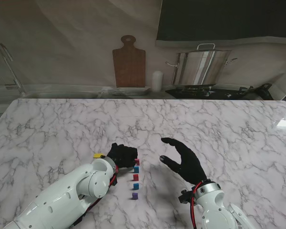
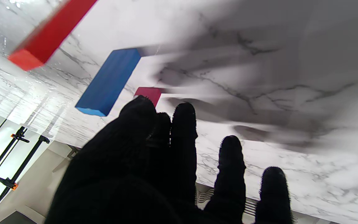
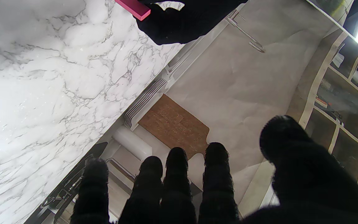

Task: Arrange dominoes in a row

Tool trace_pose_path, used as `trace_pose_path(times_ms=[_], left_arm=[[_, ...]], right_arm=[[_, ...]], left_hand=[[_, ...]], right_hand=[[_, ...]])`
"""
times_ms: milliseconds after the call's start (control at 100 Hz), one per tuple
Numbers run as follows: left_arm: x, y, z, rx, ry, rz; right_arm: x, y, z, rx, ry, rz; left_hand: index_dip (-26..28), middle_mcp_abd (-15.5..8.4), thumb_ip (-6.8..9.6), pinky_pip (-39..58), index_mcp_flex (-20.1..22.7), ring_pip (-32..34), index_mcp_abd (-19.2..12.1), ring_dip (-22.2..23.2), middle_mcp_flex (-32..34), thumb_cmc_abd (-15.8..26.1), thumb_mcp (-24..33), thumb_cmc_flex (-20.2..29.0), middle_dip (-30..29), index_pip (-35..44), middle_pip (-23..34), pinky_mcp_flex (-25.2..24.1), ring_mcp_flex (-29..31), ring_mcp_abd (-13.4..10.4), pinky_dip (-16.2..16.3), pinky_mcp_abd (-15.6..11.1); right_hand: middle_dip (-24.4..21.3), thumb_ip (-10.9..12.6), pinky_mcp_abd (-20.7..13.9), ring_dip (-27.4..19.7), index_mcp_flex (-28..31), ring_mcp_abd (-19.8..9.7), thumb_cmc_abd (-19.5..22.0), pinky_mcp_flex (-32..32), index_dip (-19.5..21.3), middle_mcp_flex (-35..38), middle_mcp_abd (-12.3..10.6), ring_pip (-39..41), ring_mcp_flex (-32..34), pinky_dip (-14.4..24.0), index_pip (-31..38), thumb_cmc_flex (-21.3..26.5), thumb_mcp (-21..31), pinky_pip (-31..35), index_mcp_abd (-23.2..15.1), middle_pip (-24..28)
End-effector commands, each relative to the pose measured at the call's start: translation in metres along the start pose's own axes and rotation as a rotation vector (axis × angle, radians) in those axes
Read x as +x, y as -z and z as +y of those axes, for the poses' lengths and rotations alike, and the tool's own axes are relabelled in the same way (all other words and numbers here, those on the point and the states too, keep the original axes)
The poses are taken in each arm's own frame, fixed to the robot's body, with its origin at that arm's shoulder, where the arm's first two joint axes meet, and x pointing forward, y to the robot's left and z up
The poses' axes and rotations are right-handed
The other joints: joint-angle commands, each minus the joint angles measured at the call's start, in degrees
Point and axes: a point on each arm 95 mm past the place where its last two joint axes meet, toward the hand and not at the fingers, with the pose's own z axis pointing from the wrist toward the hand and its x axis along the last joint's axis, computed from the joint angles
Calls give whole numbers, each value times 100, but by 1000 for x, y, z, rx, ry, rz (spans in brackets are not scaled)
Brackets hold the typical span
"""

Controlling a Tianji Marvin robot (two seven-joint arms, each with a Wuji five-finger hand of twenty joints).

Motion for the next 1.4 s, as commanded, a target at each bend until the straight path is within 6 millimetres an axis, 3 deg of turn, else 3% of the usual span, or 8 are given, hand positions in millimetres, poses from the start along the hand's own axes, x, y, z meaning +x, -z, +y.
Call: trace_pose_path(times_ms=[0,150,430,660,780,900,1080,1390], left_arm=[[0,1,2,-20,-2,-3],[-1,1,2,-25,-7,-5],[-3,3,1,-33,-19,-6],[-6,5,0,-38,-29,-10],[-8,7,0,-42,-34,-14],[-12,10,-1,-40,-39,-18],[-23,17,-8,-19,-64,-31],[-63,33,-24,38,-157,-97]], right_arm=[[-1,1,-1,4,0,-5],[-1,1,-1,4,0,-6],[0,1,-1,5,0,-5],[0,1,-1,6,1,-5],[0,1,-2,7,2,-5],[0,1,-1,5,2,-5],[0,2,-2,7,2,-4],[0,2,-2,7,-1,-4]], left_hand=[[73,36,97,-126,-157,-35,116,46,-119,-161,36,174,29,-59,-100,-126,-89,147,146,50],[54,44,103,-152,-187,-67,151,33,-218,-159,75,116,5,-126,-83,-125,-141,158,137,52],[155,65,18,-236,-151,-141,225,1,-529,-375,745,-302,-309,-501,205,-118,-223,185,156,61],[127,78,26,-256,-193,-190,267,-19,-688,-355,850,-395,-407,-622,211,-128,-288,193,155,66],[148,92,25,-296,-228,-245,309,-43,-874,-302,1004,-529,-824,-823,312,-123,-339,207,156,59],[-317,143,223,-394,-214,-461,340,-178,-1224,-24,1119,-793,-1292,-1556,-25,-133,-462,222,158,1],[-858,312,237,-592,-282,-912,164,-467,-1874,102,877,-894,-1454,-2342,-359,-151,-702,202,219,-76],[-997,408,258,-718,-497,-1481,116,-999,-2204,645,190,-1046,-1586,-2723,-597,-121,-680,270,248,-103]], right_hand=[[39,122,-28,17,-112,-38,60,-15,74,-46,-23,39,136,81,66,175,96,30,-47,81],[39,121,-30,17,-116,-44,53,-16,74,-45,-22,38,135,80,64,172,100,28,-44,82],[39,120,-30,18,-117,-38,48,-14,75,-49,-18,39,137,81,64,176,103,28,-47,80],[40,120,-28,19,-114,-39,47,-13,76,-42,-23,42,144,82,66,174,107,28,-50,86],[39,118,-29,18,-117,-39,46,-13,75,-44,-30,39,139,82,65,170,104,28,-46,84],[39,119,-30,18,-117,-42,45,-13,76,-49,-24,40,140,82,65,175,110,28,-45,83],[40,118,-28,18,-115,-40,44,-15,76,-43,-26,40,141,82,66,173,112,27,-46,85],[39,118,-33,17,-114,-40,49,-10,77,-43,-26,39,136,83,68,171,110,28,-49,86]])
